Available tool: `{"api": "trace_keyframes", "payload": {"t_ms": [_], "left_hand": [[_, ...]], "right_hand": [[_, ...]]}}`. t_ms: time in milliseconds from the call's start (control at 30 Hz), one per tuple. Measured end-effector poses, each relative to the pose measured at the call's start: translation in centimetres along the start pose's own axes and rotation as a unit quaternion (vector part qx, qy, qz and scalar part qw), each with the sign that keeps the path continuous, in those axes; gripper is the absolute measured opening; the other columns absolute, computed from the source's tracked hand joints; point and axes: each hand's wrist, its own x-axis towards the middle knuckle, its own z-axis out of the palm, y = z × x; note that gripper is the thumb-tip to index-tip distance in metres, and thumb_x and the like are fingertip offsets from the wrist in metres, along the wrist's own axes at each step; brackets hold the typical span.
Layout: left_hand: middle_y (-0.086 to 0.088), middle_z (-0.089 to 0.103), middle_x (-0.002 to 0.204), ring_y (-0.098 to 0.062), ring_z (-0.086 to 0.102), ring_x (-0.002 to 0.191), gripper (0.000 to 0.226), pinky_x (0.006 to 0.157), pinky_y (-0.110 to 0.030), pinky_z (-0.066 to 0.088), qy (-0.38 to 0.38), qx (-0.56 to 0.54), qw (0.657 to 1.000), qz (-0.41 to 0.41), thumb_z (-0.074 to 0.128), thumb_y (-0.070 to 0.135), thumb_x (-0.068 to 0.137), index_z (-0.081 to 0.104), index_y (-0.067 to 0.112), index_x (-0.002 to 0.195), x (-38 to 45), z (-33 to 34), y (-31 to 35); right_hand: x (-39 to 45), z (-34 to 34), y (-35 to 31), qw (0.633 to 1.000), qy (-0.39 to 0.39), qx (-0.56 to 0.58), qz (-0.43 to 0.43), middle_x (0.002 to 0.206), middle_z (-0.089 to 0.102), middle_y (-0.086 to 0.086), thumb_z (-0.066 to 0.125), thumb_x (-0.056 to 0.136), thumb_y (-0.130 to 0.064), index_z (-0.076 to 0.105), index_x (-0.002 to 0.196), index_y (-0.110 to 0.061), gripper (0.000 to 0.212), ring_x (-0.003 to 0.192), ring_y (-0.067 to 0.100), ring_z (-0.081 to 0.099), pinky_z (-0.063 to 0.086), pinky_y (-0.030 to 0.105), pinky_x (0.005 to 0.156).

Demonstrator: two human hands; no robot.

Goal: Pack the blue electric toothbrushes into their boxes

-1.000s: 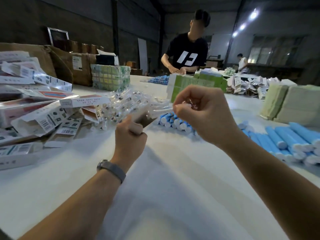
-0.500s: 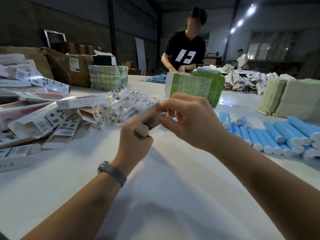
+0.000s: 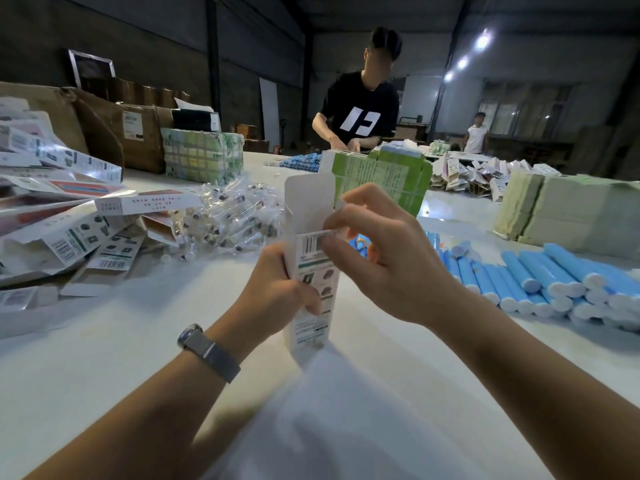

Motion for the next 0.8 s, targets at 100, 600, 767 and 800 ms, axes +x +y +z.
{"api": "trace_keyframes", "payload": {"t_ms": [100, 600, 767, 800], "left_hand": [[-0.004, 0.069, 0.073, -0.022, 0.067, 0.073, 0.052, 0.064, -0.039, 0.055, -0.036, -0.051, 0.998, -0.022, 0.056, -0.011, 0.040, 0.062, 0.011, 0.086, -0.2, 0.0, -0.1], [-0.008, 0.064, 0.110, -0.022, 0.072, 0.091, 0.035, 0.071, -0.030, 0.059, -0.032, -0.040, 0.985, 0.164, 0.041, 0.027, 0.102, 0.025, 0.036, 0.132, 0.1, 1.1, -0.6], [0.000, 0.066, 0.105, -0.018, 0.072, 0.084, 0.021, 0.064, -0.026, 0.057, -0.003, 0.036, 0.977, 0.211, 0.044, 0.029, 0.104, 0.047, 0.031, 0.125, 0.0, 1.1, -0.7], [0.002, 0.067, 0.104, -0.017, 0.072, 0.083, 0.020, 0.064, -0.024, 0.057, 0.002, 0.040, 0.976, 0.216, 0.043, 0.029, 0.103, 0.049, 0.030, 0.122, 0.0, 1.1, -0.7]], "right_hand": [[-0.2, 0.1, 0.0, 0.999, 0.021, 0.028, 0.004, 0.106, 0.055, -0.003, 0.061, 0.092, -0.029, 0.065, 0.108, -0.018, 0.020, 0.085, 0.015, 0.058, 0.054, 0.036, 0.065], [-2.2, 2.0, 1.9, 0.931, 0.082, 0.317, 0.163, 0.103, 0.063, 0.019, 0.062, 0.089, -0.026, 0.057, 0.097, -0.030, 0.010, 0.085, 0.038, 0.063, 0.054, 0.031, 0.062], [-2.0, 1.9, 1.4, 0.930, 0.096, 0.320, 0.151, 0.102, 0.061, 0.023, 0.063, 0.089, -0.021, 0.058, 0.097, -0.023, 0.010, 0.081, 0.025, 0.061, 0.056, 0.033, 0.065], [-1.9, 1.7, 1.3, 0.934, 0.099, 0.310, 0.148, 0.103, 0.061, 0.022, 0.064, 0.088, -0.020, 0.060, 0.096, -0.022, 0.010, 0.082, 0.023, 0.061, 0.057, 0.037, 0.068]]}}
